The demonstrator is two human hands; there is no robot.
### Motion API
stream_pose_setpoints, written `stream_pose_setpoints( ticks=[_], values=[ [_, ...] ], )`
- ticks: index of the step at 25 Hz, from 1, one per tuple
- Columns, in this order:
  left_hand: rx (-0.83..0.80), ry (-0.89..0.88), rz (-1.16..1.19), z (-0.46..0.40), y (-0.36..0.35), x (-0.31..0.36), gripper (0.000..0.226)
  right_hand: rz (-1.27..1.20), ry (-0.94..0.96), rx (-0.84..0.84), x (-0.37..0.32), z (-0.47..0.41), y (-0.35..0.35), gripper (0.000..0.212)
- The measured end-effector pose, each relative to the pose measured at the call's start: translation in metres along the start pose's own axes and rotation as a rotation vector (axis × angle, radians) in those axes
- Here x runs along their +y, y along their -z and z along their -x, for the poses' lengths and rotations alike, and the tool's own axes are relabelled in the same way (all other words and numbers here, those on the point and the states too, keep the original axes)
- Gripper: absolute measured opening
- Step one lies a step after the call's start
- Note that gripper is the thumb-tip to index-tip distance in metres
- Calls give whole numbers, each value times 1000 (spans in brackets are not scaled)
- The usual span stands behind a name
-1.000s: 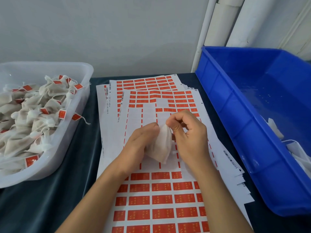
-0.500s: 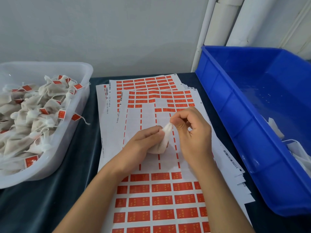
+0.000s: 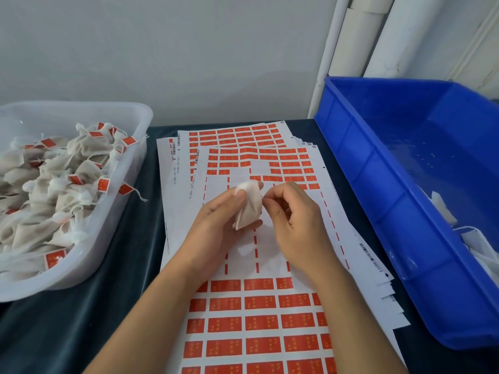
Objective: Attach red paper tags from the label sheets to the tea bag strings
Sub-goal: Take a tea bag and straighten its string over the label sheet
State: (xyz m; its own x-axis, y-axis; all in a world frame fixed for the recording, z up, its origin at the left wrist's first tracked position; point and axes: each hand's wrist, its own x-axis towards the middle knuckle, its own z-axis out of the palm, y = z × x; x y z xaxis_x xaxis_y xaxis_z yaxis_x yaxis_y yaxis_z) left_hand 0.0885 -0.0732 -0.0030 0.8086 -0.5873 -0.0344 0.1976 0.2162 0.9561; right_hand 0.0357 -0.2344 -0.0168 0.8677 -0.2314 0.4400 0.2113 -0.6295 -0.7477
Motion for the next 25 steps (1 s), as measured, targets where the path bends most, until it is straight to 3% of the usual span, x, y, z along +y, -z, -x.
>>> stream_pose_setpoints(
  ticks=[3, 6, 10, 13, 21, 25],
  values=[
    [107, -14, -70, -1, -2, -1, 34, 19, 52, -39, -2, 1, 0, 6],
    [158, -74, -315, 0, -5, -2, 34, 10, 97, -36, -5, 2, 1, 7],
    [59, -162, -614, 1, -8, -6, 34, -16, 103, -13, -8, 0, 5, 13],
    [34, -165, -759, 0, -6, -12, 31, -58, 2, -94, -9, 0, 6, 11],
    [153, -250, -857, 0, -10, -20, 15, -12, -80, -75, -8, 0, 8, 6],
    [161, -295, -851, 1, -12, -19, 21, -42, -101, -78, -5, 0, 8, 7]
  ],
)
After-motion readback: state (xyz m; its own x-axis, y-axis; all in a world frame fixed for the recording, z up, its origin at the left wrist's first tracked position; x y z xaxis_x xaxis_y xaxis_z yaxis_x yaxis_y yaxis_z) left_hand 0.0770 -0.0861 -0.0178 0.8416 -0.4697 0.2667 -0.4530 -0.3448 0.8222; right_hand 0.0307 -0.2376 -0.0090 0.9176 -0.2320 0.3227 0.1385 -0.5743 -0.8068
